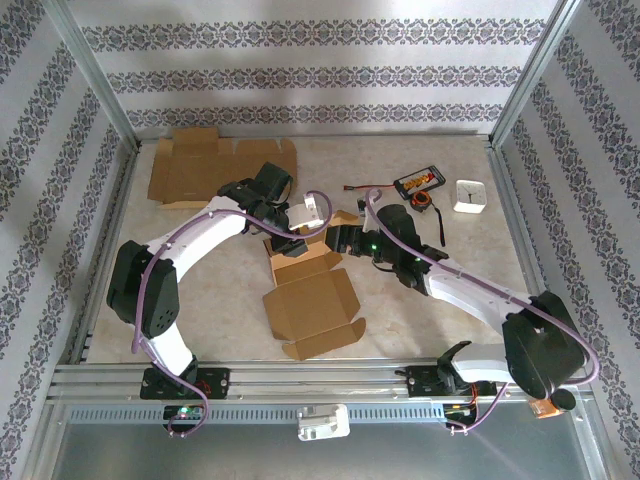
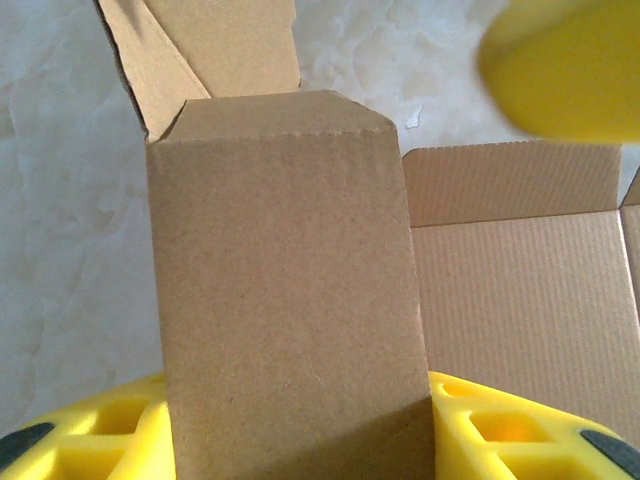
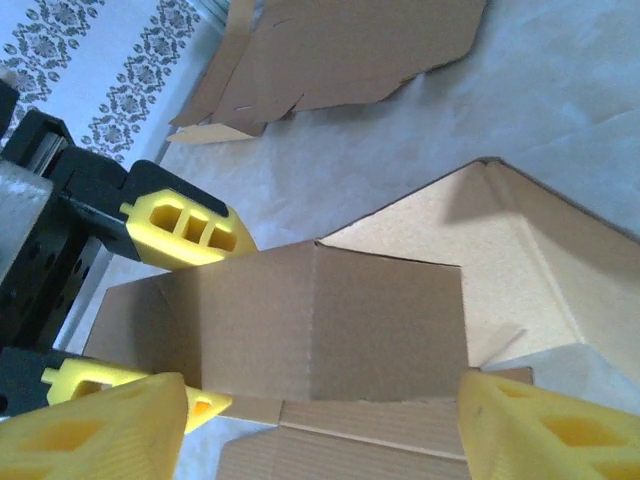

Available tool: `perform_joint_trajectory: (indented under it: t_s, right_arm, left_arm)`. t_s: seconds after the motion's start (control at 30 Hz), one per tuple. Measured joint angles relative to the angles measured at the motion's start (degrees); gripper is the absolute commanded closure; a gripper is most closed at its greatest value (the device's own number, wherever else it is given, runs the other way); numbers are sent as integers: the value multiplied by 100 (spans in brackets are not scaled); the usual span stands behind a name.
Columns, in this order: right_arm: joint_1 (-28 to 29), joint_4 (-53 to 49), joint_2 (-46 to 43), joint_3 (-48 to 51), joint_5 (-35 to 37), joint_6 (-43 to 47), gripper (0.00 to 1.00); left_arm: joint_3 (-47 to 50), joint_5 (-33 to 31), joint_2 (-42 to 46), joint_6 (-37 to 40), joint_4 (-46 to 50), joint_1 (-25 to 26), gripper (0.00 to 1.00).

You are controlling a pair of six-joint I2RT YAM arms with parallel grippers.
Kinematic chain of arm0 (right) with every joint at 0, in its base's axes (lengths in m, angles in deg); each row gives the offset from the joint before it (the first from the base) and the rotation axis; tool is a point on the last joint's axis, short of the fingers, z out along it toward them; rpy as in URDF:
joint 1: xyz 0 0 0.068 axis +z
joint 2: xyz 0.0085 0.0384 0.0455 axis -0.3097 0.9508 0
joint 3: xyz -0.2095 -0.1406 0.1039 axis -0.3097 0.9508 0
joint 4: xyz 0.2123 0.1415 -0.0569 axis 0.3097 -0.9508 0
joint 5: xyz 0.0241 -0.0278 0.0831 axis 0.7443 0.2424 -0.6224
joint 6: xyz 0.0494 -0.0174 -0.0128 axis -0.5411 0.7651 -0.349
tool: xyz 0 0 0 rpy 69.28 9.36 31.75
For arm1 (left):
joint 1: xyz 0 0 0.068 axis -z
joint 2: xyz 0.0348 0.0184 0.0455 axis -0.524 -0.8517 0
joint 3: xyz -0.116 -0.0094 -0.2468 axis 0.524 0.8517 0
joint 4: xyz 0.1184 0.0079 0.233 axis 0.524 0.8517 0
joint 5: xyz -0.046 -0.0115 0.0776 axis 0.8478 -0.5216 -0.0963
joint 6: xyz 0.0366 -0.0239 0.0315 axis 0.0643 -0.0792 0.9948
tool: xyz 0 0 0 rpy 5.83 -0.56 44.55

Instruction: Fold the paper box

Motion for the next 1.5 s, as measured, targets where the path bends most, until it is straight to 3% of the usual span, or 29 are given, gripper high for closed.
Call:
perform_joint_trajectory:
  t_s: [0.27,0.4,0.7,0.9,1.0,1.13,1.37,1.5]
  right_arm:
    - [208,245,704,-186,-162,-758,51]
    - [240,422,796,-186,-153,-975,51]
    - [181,372,20,372,293,-822,29]
    - [-57,-68,-920,706,901,452,7]
    - [-437,-105,-1113,780,1003,1084,3]
    - [-920,-142,-581,662,780,1589,11]
    - [-944,-229,870,-72,201,1930,26]
    - [-911,-219,1370,-452,74,2000,49]
  left_arm:
    - [-2,-39,0,7,0,13,56]
    - [-13,-125,2,15,4,13,56]
    - [-13,-144,4,20,-2,39,56]
    - [-13,-144,4,22,0,39,56]
    - [-13,-146,4,22,0,39,56]
    - [-13,-142,4,20,-2,39,56]
    - [-22,-146,4,20,0,39,56]
    - [-22,-149,4,17,2,39,56]
